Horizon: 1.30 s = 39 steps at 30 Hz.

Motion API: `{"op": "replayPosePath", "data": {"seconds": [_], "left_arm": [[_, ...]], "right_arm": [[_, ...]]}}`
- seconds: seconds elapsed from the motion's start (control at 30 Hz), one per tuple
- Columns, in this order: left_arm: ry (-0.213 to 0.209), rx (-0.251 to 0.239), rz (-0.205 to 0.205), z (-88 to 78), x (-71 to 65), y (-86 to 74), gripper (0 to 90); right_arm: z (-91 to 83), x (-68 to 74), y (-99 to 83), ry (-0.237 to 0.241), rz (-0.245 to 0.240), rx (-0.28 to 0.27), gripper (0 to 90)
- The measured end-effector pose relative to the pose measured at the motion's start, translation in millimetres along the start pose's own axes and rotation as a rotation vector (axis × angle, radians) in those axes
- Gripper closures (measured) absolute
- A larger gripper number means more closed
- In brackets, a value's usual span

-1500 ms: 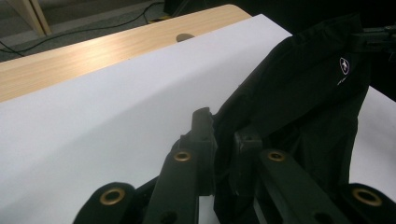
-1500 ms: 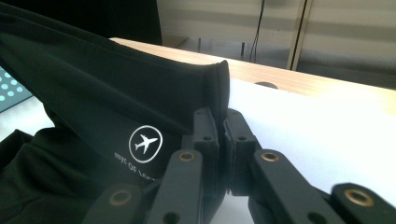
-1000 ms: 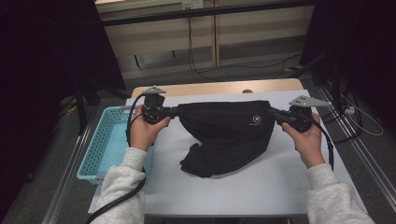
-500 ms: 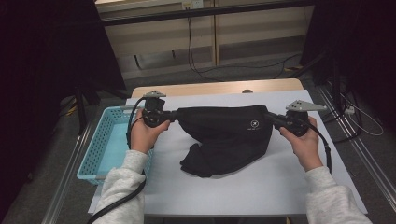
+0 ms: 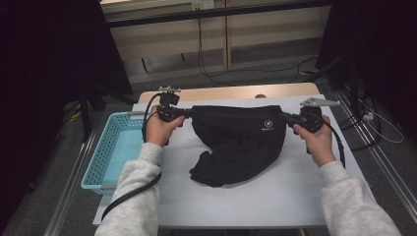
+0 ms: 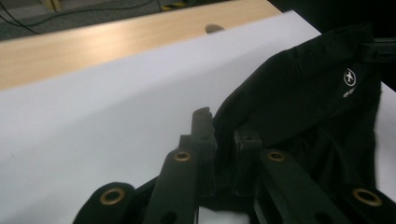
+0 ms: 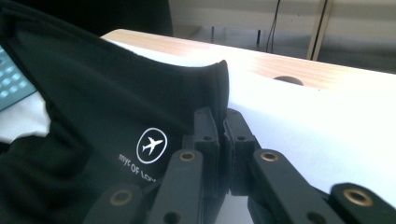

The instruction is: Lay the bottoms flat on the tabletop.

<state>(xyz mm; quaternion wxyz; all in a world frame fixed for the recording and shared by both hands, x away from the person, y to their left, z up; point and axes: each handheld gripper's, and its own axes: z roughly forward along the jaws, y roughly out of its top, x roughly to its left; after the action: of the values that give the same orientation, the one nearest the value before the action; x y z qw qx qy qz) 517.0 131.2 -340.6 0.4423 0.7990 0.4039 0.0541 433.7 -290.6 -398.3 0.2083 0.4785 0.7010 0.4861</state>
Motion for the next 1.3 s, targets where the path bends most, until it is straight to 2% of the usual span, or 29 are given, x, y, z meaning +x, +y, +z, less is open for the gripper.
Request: {"op": "replayPosePath", "data": {"seconds": [0.07,0.1,0.13,0.17,0.2,0.23,0.27,0.3,0.33,0.37,0.4,0.47,0.53,0.63,0.7,0.8,0.83,0.9,0.93,0.97,1.0,1.1,1.2,1.23,1.3], "left_arm": [[0.025,-0.044,-0.016,4.5,6.8,16.0,82.6],[0.039,-0.082,-0.016,6.6,9.9,24.3,82.3],[0.074,-0.142,-0.007,8.5,12.1,31.3,80.2],[0.120,-0.205,0.007,10.5,14.6,35.9,72.8],[0.142,-0.257,-0.008,13.9,17.3,37.6,55.3],[0.139,-0.255,-0.037,16.6,19.3,37.1,36.6],[0.130,-0.236,-0.059,19.2,19.2,33.6,28.6],[0.129,-0.211,-0.049,21.6,18.0,27.9,27.4],[0.133,-0.176,-0.022,24.8,16.5,21.3,24.6],[0.134,-0.132,0.004,27.9,14.8,14.1,21.5],[0.135,-0.108,0.025,30.4,13.1,6.0,20.5],[0.132,-0.069,0.037,33.9,9.9,-10.4,19.5],[0.129,-0.028,0.053,36.7,5.0,-27.1,17.6],[0.130,0.002,0.083,37.9,-5.0,-47.7,17.4],[0.125,0.000,0.093,37.5,-12.3,-57.0,17.4],[0.110,0.006,0.116,35.7,-23.4,-67.0,16.6],[0.118,0.006,0.127,34.4,-26.6,-69.3,16.0],[0.112,0.000,0.151,31.3,-33.0,-73.4,15.2],[0.110,0.001,0.150,29.7,-35.9,-75.3,15.2],[0.110,-0.004,0.163,28.2,-37.5,-77.2,14.7],[0.109,-0.007,0.158,26.8,-39.1,-79.6,14.3],[0.111,-0.021,0.155,26.6,-38.6,-86.7,14.2],[0.122,-0.002,0.155,27.7,-33.7,-89.3,14.5],[0.127,-0.012,0.151,25.9,-33.1,-89.8,14.4],[0.113,-0.022,0.142,22.0,-33.2,-91.4,14.3]], "right_arm": [[12.3,-5.0,18.8,-0.033,-0.025,0.011,87.4],[19.4,-7.4,31.3,-0.068,-0.034,0.002,87.3],[26.0,-9.2,44.6,-0.099,-0.030,-0.010,86.8],[32.1,-9.8,57.0,-0.122,-0.025,-0.032,82.1],[37.7,-9.4,66.7,-0.165,-0.039,-0.047,65.8],[42.8,-7.3,72.6,-0.226,-0.048,-0.047,49.7],[46.4,-4.5,74.6,-0.246,-0.075,-0.025,48.0],[47.9,-1.2,72.4,-0.250,-0.101,0.003,47.3],[47.9,2.4,67.0,-0.246,-0.106,0.021,43.3],[47.0,6.6,59.0,-0.222,-0.107,0.031,40.2],[45.5,11.1,49.8,-0.195,-0.118,0.051,39.8],[41.3,20.9,28.9,-0.175,-0.150,0.090,36.4],[35.1,30.7,7.9,-0.120,-0.133,0.112,34.5],[23.8,46.8,-19.9,-0.082,-0.152,0.133,31.1],[16.7,56.2,-34.7,-0.053,-0.151,0.141,30.7],[8.5,68.4,-52.9,-0.036,-0.153,0.149,28.3],[6.7,71.6,-57.4,-0.028,-0.147,0.157,28.3],[4.0,77.1,-63.5,-0.030,-0.172,0.177,28.3],[2.5,79.2,-64.6,-0.035,-0.178,0.189,28.0],[0.7,80.4,-65.2,-0.033,-0.181,0.186,27.7],[-1.7,81.7,-65.6,-0.027,-0.173,0.173,27.7],[-7.6,84.9,-66.7,-0.018,-0.160,0.153,27.3],[-7.1,88.4,-68.1,-0.027,-0.201,0.167,24.6],[-6.1,90.1,-68.6,-0.030,-0.203,0.166,24.6],[-3.2,94.6,-69.3,-0.012,-0.201,0.172,24.6]]}}
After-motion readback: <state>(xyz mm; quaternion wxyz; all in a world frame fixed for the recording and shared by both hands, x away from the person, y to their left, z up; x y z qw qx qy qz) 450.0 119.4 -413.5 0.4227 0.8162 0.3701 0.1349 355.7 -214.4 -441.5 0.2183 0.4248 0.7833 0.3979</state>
